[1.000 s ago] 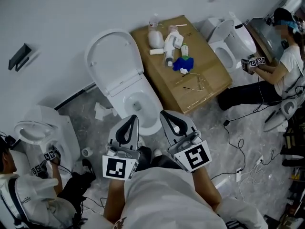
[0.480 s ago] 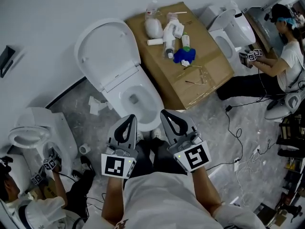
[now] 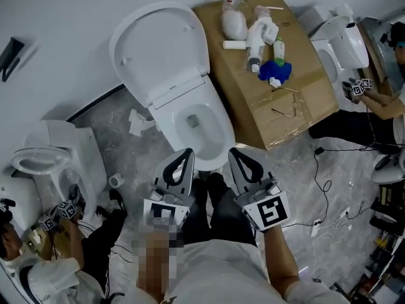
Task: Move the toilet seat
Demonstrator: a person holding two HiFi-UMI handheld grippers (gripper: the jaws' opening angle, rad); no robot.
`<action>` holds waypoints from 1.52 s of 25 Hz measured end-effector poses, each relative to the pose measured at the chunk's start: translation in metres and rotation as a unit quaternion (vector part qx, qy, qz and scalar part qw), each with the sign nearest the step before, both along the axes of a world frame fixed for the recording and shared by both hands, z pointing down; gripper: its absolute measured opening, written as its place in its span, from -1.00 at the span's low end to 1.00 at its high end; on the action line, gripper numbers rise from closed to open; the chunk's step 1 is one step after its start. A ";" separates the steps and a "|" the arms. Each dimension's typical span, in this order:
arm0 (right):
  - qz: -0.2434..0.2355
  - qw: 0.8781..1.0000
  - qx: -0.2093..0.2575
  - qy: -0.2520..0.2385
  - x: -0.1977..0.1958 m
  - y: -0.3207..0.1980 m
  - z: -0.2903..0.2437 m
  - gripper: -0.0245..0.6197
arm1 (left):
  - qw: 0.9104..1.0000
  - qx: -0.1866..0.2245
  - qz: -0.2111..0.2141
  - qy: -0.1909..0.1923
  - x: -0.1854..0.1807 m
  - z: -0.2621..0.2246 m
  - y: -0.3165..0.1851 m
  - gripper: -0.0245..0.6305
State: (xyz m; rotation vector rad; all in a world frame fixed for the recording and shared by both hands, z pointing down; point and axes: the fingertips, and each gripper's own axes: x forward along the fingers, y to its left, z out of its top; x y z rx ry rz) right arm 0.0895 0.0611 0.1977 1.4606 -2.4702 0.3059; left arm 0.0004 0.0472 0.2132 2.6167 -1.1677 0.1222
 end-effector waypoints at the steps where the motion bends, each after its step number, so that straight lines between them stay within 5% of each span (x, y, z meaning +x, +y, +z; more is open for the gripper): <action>1: -0.001 1.000 -0.007 0.002 0.001 -0.001 0.009 -0.88 | 1.000 -0.007 0.000 -0.002 0.000 0.008 -0.001 -0.89; 25: -0.009 0.993 -0.114 0.006 0.041 -0.001 0.207 -0.87 | 0.994 -0.103 -0.012 -0.036 0.017 0.201 0.015 -0.89; 38: 0.004 0.980 -0.196 0.019 0.059 0.013 0.327 -0.49 | 0.986 -0.155 -0.037 -0.049 0.003 0.316 0.037 -0.66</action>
